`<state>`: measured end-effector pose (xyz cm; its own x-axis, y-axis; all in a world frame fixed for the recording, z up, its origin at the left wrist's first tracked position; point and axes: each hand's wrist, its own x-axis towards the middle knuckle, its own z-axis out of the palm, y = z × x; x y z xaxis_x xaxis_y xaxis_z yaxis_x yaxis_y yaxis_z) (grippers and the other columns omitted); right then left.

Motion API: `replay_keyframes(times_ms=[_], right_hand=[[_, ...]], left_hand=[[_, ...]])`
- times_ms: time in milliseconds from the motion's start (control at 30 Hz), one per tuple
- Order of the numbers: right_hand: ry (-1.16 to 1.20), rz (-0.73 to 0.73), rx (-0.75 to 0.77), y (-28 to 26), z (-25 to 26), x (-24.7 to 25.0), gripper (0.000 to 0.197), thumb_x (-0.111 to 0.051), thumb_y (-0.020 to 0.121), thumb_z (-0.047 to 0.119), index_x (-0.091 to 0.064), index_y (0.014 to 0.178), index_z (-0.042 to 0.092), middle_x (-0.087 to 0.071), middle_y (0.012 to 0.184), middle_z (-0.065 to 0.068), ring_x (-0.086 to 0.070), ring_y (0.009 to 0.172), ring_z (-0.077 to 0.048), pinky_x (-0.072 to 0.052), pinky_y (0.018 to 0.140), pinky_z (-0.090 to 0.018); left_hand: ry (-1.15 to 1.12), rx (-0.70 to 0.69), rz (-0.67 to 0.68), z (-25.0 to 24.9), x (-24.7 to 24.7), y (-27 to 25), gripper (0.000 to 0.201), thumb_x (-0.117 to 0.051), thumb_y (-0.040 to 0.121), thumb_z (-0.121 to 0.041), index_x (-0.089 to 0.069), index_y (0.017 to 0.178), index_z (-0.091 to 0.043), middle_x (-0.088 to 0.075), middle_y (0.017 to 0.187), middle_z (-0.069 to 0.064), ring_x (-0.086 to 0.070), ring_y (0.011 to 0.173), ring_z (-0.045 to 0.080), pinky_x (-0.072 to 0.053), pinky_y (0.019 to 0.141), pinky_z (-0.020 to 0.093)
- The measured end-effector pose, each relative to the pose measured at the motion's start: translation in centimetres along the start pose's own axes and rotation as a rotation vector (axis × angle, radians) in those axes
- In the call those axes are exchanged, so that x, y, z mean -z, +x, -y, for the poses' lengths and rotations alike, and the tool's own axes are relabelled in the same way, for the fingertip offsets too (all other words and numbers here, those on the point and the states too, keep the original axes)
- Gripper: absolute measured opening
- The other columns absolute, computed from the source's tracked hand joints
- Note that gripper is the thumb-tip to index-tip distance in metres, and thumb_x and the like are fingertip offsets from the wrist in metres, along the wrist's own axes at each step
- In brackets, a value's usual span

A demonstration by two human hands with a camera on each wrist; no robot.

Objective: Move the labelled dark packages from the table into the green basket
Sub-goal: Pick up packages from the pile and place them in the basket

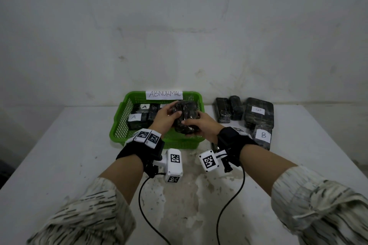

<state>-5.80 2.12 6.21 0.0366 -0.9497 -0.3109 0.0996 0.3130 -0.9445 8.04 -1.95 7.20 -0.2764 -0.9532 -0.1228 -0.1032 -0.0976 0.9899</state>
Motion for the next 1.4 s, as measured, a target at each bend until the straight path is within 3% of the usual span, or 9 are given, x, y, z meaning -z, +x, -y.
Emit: replay_keyframes(times_ms=[200, 400, 533, 667, 767, 900, 1067, 1233, 1400], right_hand=[[-0.048, -0.04, 0.011, 0.3, -0.3, 0.6, 0.054, -0.068, 0.082, -0.003, -0.047, 0.132, 0.004, -0.064, 0.114, -0.014, -0.065, 0.095, -0.027, -0.057, 0.074, -0.043], [0.097, -0.063, 0.029, 0.7, -0.4, 0.7, 0.063, -0.065, 0.09, 0.023, -0.033, 0.142, 0.039, -0.052, 0.134, -0.005, -0.053, 0.122, -0.027, -0.047, 0.097, -0.048], [0.081, -0.1, 0.086, 0.5, 0.0, 0.7, 0.026, -0.057, 0.095, 0.02, -0.057, 0.121, 0.021, -0.063, 0.117, -0.014, -0.06, 0.108, -0.031, -0.049, 0.09, -0.048], [0.042, -0.139, 0.132, 0.6, -0.1, 0.4, 0.03, -0.052, 0.097, 0.01, -0.054, 0.127, 0.007, -0.061, 0.116, -0.017, -0.06, 0.099, -0.024, -0.051, 0.085, -0.038], [0.071, -0.163, 0.126, 0.9, -0.2, -0.1, 0.035, -0.051, 0.099, 0.017, -0.047, 0.133, 0.012, -0.058, 0.121, -0.016, -0.058, 0.103, -0.025, -0.051, 0.086, -0.038], [0.171, -0.062, 0.093, 0.6, 0.2, -0.3, 0.037, -0.04, 0.101, 0.042, -0.049, 0.128, 0.018, -0.063, 0.116, -0.007, -0.064, 0.1, -0.02, -0.051, 0.089, -0.04], [0.132, -0.107, 0.066, 0.6, 0.1, 0.1, 0.026, -0.056, 0.095, 0.036, -0.054, 0.113, 0.019, -0.066, 0.105, -0.004, -0.064, 0.088, -0.018, -0.052, 0.077, -0.036], [0.121, -0.149, 0.088, 0.9, -0.5, -0.1, 0.04, -0.059, 0.094, 0.027, -0.052, 0.126, 0.003, -0.063, 0.115, -0.016, -0.063, 0.093, -0.023, -0.054, 0.078, -0.036], [0.155, -0.038, 0.023, 0.7, -0.3, 0.0, 0.038, -0.06, 0.093, 0.031, -0.055, 0.126, 0.012, -0.065, 0.117, -0.012, -0.062, 0.108, -0.03, -0.05, 0.095, -0.049]], left_hand=[[-0.012, 0.046, 0.059, 0.1, -0.2, -0.1, 0.049, -0.048, 0.092, 0.004, -0.044, 0.139, -0.01, -0.052, 0.135, 0.018, -0.049, 0.125, 0.032, -0.04, 0.106, 0.048], [0.105, -0.041, 0.076, -0.3, 0.0, 0.3, 0.048, -0.053, 0.091, 0.0, -0.047, 0.137, -0.011, -0.052, 0.133, 0.016, -0.049, 0.124, 0.029, -0.039, 0.108, 0.041], [0.074, -0.034, 0.097, 0.0, 0.1, 0.2, 0.045, -0.059, 0.089, -0.008, -0.053, 0.133, -0.016, -0.057, 0.125, 0.012, -0.054, 0.117, 0.025, -0.043, 0.105, 0.038], [0.068, -0.078, 0.039, 0.3, 0.1, 0.2, 0.038, -0.061, 0.088, -0.008, -0.058, 0.126, -0.013, -0.058, 0.118, 0.008, -0.055, 0.113, 0.021, -0.046, 0.098, 0.033], [0.16, -0.175, -0.061, 0.5, -0.2, 0.4, 0.036, -0.07, 0.082, -0.011, -0.061, 0.117, -0.011, -0.057, 0.117, 0.007, -0.054, 0.109, 0.017, -0.048, 0.096, 0.034], [0.021, -0.114, -0.034, -0.2, -0.1, 0.1, 0.021, -0.054, 0.093, -0.008, -0.057, 0.114, -0.011, -0.053, 0.112, 0.009, -0.055, 0.109, 0.027, -0.056, 0.081, 0.047], [-0.05, -0.096, 0.036, -0.4, 0.2, -0.3, 0.03, -0.052, 0.093, -0.004, -0.053, 0.123, -0.005, -0.053, 0.101, 0.001, -0.057, 0.092, 0.016, -0.058, 0.06, 0.022], [-0.036, -0.066, 0.047, -0.3, 0.1, -0.2, 0.021, -0.056, 0.093, -0.012, -0.057, 0.113, -0.016, -0.056, 0.116, 0.009, -0.056, 0.106, 0.024, -0.053, 0.084, 0.045], [-0.152, 0.068, 0.112, -0.5, -0.1, -0.6, 0.021, -0.048, 0.097, -0.02, -0.058, 0.115, -0.019, -0.059, 0.112, 0.004, -0.055, 0.1, 0.018, -0.05, 0.084, 0.043]])
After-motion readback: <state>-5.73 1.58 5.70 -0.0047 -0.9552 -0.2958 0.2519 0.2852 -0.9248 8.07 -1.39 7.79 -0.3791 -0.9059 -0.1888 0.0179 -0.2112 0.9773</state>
